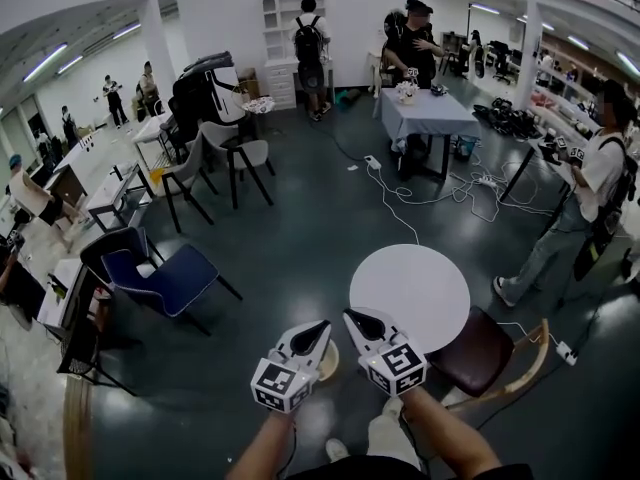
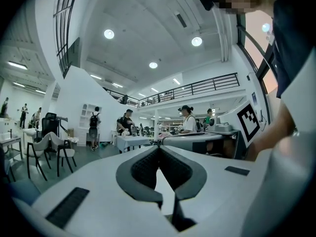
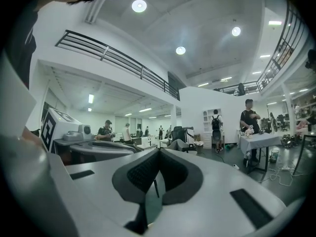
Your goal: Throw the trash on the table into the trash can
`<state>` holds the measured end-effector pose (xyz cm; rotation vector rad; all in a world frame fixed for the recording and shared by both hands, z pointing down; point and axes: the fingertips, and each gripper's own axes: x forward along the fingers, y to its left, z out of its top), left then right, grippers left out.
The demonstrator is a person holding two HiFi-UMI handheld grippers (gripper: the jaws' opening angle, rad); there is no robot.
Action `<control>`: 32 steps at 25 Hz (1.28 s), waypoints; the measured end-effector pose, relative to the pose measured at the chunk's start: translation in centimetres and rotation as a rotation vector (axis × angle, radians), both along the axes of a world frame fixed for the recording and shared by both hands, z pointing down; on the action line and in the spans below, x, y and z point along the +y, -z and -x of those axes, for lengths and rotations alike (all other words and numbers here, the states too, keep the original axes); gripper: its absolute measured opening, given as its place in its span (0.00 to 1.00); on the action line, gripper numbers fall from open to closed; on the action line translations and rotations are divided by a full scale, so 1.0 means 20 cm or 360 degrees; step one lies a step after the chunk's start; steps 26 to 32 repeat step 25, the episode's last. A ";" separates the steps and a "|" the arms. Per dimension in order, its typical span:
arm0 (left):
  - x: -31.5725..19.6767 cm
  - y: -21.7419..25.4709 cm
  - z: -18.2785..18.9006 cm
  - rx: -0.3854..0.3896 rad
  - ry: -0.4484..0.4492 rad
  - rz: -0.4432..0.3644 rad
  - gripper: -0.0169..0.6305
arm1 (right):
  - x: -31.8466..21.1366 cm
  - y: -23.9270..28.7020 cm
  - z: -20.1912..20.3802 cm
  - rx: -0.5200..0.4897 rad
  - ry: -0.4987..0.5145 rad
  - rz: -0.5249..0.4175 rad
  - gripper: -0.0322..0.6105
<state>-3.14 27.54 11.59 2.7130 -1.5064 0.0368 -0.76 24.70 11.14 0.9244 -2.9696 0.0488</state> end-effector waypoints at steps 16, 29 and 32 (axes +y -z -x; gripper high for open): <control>0.09 0.08 -0.12 -0.0014 -0.0031 -0.0073 0.05 | 0.10 0.09 -0.10 -0.0023 -0.0002 -0.0073 0.08; 0.11 0.13 -0.33 0.0009 -0.0015 -0.0085 0.05 | 0.13 0.13 -0.32 -0.0011 0.0007 -0.0083 0.08; 0.11 0.13 -0.33 0.0009 -0.0015 -0.0085 0.05 | 0.13 0.13 -0.32 -0.0011 0.0007 -0.0083 0.08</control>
